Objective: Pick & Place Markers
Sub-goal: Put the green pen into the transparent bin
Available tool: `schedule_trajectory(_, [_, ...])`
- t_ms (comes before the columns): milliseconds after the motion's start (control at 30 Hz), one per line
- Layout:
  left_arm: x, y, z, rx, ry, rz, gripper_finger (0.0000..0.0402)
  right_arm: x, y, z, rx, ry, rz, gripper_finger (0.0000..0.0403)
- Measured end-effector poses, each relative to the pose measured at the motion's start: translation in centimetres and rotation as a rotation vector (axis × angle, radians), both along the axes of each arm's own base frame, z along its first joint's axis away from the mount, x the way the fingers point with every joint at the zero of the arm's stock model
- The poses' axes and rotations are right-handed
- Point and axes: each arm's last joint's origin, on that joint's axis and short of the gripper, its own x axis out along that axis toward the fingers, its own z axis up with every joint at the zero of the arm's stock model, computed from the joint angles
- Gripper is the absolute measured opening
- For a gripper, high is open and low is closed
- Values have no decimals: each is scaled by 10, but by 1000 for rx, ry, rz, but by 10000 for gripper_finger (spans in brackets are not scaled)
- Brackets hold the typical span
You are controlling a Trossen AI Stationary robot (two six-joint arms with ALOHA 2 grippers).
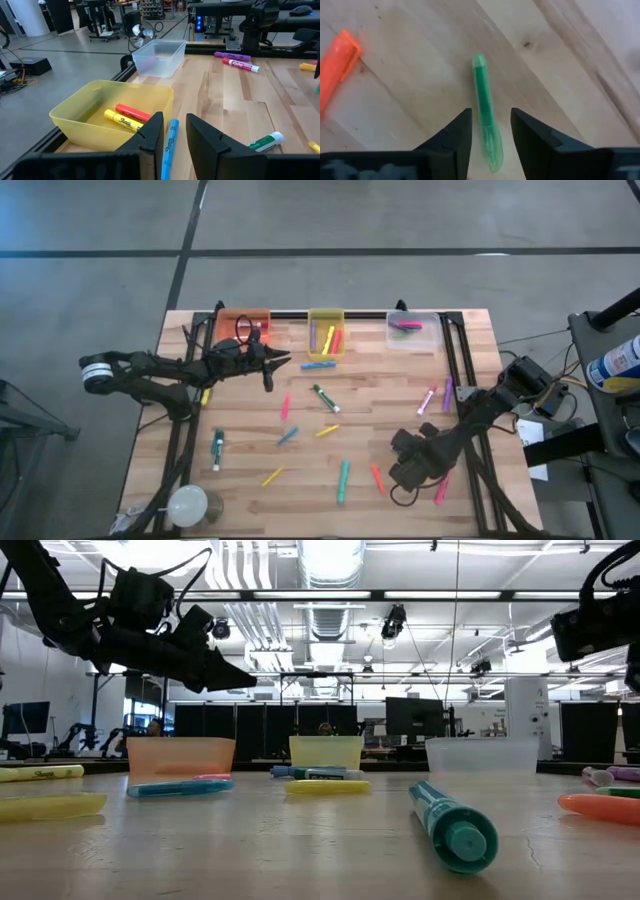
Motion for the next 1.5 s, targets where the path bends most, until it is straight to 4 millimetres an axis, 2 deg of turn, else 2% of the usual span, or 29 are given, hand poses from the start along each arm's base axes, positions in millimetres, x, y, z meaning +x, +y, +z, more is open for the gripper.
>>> schedule_trajectory(233, [0,0,0,0,0,0,78,6,-4,-7,46,-19,36,126])
schedule_trajectory(533, [0,0,0,0,-1,0,78,1,-16,-20,38,0,36,80])
schedule_trajectory(667, [0,0,0,0,-1,-1,78,6,-18,-15,21,-8,101,54])
schedule_trajectory(800, [0,0,0,0,-1,-1,78,19,-35,2,-66,-107,98,40])
schedule_trajectory(967, [0,0,0,-7,-3,0,78,35,-82,20,-178,-162,66,40])
schedule_trajectory(1133, [0,0,0,-15,-6,-2,78,41,-157,39,-301,-166,-67,40])
schedule_trajectory(1300, [0,0,0,-32,-12,1,78,26,-232,56,-452,-138,-270,41])
schedule_trajectory(1500, [1,1,3,-27,-27,1,78,4,-291,70,-523,-149,-367,41])
